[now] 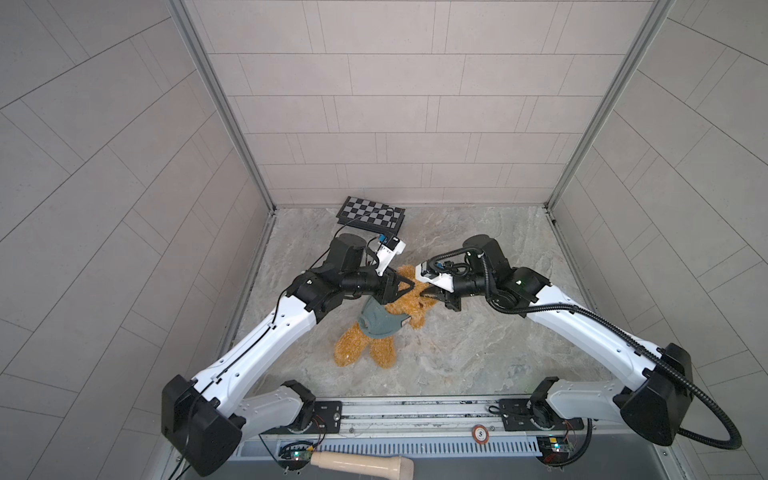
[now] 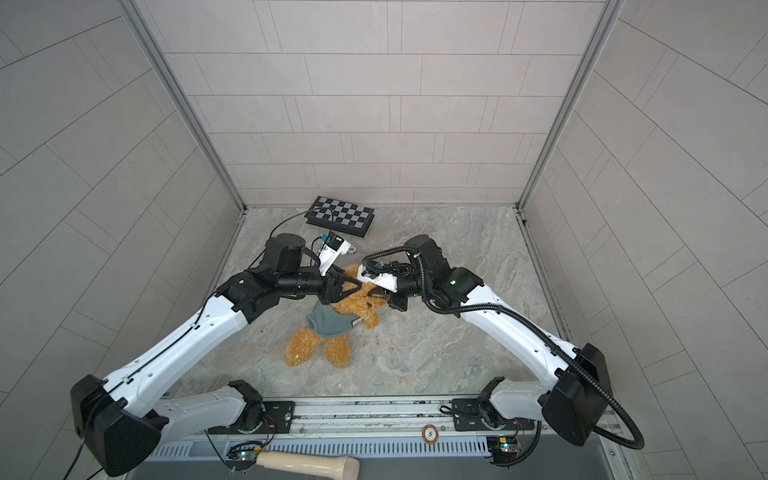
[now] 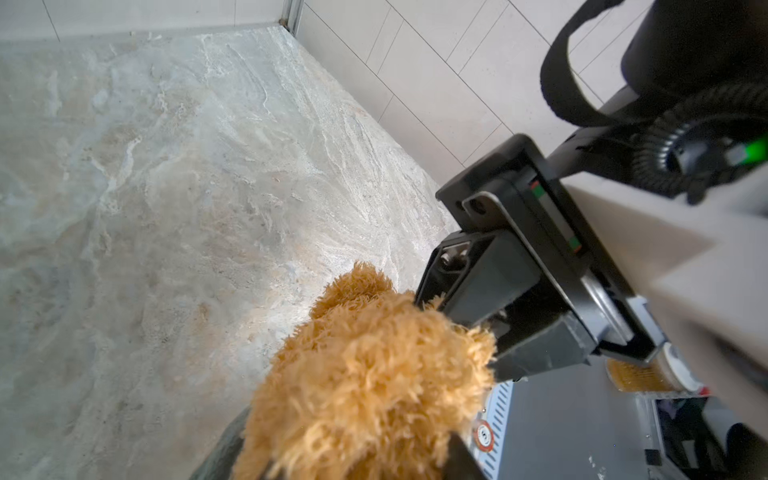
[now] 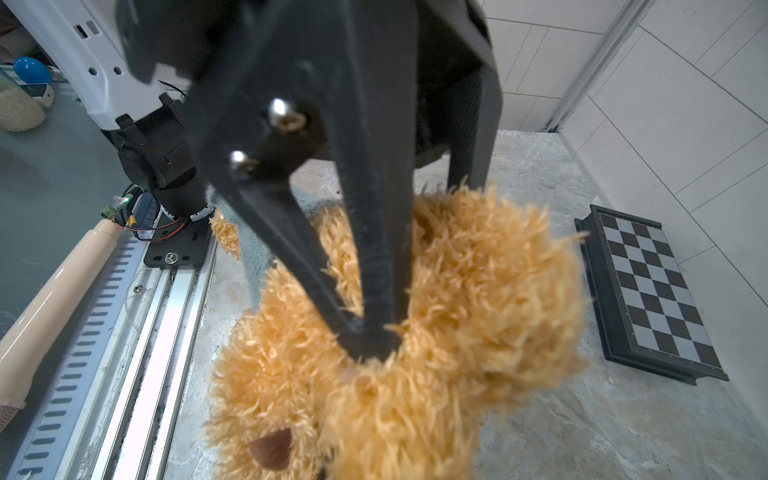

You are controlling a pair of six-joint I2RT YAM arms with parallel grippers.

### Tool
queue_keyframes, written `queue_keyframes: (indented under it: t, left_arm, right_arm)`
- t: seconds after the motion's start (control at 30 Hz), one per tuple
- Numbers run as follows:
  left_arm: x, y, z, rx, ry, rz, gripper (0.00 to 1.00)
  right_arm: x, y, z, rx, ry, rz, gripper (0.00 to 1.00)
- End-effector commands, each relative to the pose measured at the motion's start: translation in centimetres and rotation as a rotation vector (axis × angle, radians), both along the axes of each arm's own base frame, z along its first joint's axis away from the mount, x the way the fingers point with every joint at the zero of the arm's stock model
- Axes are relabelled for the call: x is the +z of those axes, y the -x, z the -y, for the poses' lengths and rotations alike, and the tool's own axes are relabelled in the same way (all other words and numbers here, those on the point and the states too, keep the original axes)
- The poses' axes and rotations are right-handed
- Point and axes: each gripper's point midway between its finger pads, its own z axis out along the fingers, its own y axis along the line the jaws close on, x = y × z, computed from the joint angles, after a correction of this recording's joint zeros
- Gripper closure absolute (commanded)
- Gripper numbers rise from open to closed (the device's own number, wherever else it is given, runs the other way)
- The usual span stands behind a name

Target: Dress the teddy bear

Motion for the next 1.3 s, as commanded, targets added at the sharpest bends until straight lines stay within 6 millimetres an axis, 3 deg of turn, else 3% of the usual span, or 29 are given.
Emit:
queue_keyframes:
  t: [0.0, 0.07, 0.2, 0.3, 0.4, 0.57, 0.7, 0.87, 1.07, 1.2, 1.27]
  left_arm:
    - [0.9, -0.9, 0.3, 0.029, 0.053, 0.026, 1.0]
    - [2.0, -1.3, 0.0, 0.051, 0.115, 0.036, 1.0]
    - [5.4, -3.0, -2.6, 0.162, 0.3, 0.065, 1.0]
    - [6.8, -3.4, -3.7, 0.202, 0.381, 0.074, 1.0]
    - [8.3, -2.9, -3.7, 0.182, 0.469, 0.092, 1.0]
    - [13.8, -0.1, -4.3, 0.091, 0.718, 0.187, 1.0]
    - [16.1, 2.0, -4.7, 0.013, 0.813, 0.204, 1.0]
    - [16.4, 3.3, -4.7, -0.016, 0.824, 0.21, 1.0]
    - [16.9, 4.2, -4.0, -0.05, 0.855, 0.207, 1.0]
    - [17.1, 4.5, -3.2, -0.081, 0.89, 0.181, 1.0]
    - [16.6, 4.2, -3.2, -0.07, 0.886, 0.17, 1.0]
  right_arm:
    - [4.8, 0.7, -0.7, 0.037, -0.137, 0.132, 1.0]
    - [5.6, 0.0, -0.3, -0.028, -0.166, 0.145, 0.97]
    - [6.9, -1.2, 1.7, -0.228, -0.29, 0.125, 0.62]
    - [7.3, -1.1, 3.6, -0.325, -0.43, 0.078, 0.36]
    - [6.4, -0.7, 5.0, -0.381, -0.543, 0.013, 0.26]
    - [4.3, -0.3, 6.3, -0.418, -0.744, -0.08, 0.21]
    - [4.5, -0.7, 4.9, -0.353, -0.788, -0.124, 0.2]
    - [8.2, 1.4, 3.7, -0.179, -0.879, -0.085, 0.19]
    - [9.1, 4.4, 0.8, 0.043, -0.85, -0.094, 0.19]
    - [9.6, 3.8, 0.3, 0.042, -0.884, -0.093, 0.18]
    - [9.9, 3.4, 0.4, 0.024, -0.895, -0.068, 0.24]
